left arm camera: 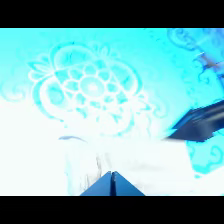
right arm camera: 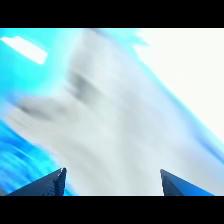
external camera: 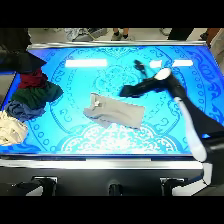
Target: Fold the shirts.
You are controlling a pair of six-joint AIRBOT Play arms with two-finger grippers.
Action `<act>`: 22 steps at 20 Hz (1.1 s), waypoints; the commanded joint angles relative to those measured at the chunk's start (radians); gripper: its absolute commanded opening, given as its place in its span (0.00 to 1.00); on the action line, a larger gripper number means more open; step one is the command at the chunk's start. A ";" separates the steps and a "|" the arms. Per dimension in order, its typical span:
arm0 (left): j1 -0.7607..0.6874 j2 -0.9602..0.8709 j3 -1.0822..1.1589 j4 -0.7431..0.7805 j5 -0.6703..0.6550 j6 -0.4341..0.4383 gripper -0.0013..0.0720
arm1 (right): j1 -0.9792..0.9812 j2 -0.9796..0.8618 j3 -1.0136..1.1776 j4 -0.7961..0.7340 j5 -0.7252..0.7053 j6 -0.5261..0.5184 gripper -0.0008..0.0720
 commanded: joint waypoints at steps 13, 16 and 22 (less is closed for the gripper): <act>0.001 0.004 -0.091 -0.003 0.036 -0.004 0.06 | -0.121 -0.040 -0.435 0.239 -0.108 -0.039 0.16; 0.001 0.004 -0.091 -0.002 0.046 -0.004 0.06 | -0.158 -0.037 -0.340 0.335 -0.047 -0.233 0.07; 0.001 0.004 -0.091 -0.003 0.043 -0.004 0.06 | -0.485 -0.021 -0.053 0.289 0.080 -0.174 0.07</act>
